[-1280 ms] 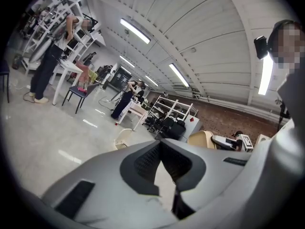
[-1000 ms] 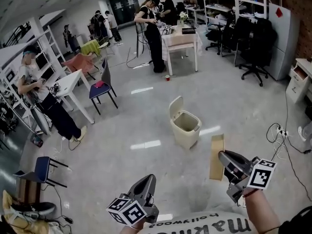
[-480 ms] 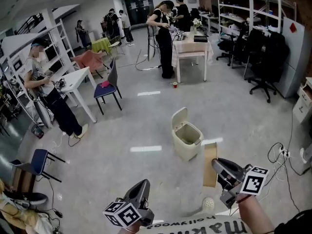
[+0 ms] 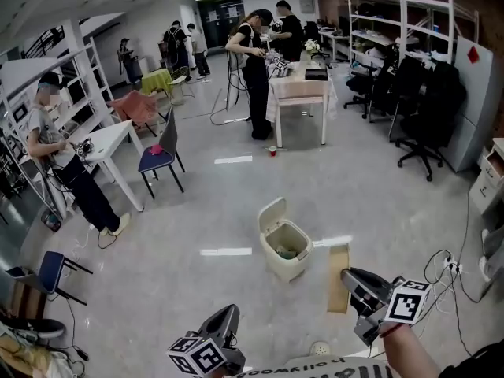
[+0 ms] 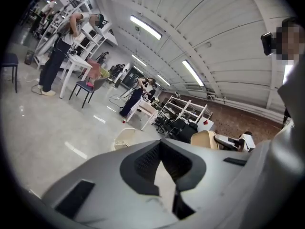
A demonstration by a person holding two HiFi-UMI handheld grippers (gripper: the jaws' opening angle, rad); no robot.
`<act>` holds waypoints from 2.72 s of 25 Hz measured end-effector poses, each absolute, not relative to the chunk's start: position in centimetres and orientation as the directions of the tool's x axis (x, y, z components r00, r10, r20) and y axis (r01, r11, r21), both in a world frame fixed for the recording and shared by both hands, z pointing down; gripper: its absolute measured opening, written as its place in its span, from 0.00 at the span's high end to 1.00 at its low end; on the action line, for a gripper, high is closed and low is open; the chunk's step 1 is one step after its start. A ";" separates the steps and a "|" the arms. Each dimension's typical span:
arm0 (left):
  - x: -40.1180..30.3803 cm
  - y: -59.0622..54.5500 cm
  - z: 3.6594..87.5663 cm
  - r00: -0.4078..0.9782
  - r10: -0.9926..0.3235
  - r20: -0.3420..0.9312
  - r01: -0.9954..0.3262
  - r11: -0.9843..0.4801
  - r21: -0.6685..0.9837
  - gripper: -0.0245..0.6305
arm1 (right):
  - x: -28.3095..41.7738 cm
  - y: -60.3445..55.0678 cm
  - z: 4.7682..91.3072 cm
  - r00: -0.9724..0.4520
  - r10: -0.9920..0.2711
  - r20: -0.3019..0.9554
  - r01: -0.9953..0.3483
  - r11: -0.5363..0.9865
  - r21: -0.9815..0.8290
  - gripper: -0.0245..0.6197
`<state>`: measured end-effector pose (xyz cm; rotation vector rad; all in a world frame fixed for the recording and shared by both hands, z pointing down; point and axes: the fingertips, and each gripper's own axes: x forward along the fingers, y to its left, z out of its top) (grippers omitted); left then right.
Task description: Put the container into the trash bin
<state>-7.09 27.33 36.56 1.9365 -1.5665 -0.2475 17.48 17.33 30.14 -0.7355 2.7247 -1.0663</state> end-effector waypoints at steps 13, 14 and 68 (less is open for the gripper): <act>-0.3 18.8 37.3 0.263 -0.936 0.233 -0.808 -0.081 0.584 0.96 | 24.1 8.7 32.0 -0.877 -0.473 0.086 -0.403 0.626 -0.668 0.93; 0.2 18.4 37.3 0.261 -0.937 0.230 -0.810 -0.083 0.581 0.96 | 24.4 8.3 32.1 -0.879 -0.470 0.088 -0.403 0.629 -0.665 0.93; -13.9 -12.3 38.9 0.538 -0.786 0.306 -0.748 -0.277 0.603 0.96 | 9.5 -15.7 35.9 -0.757 -0.637 0.144 -0.495 0.416 -0.762 0.93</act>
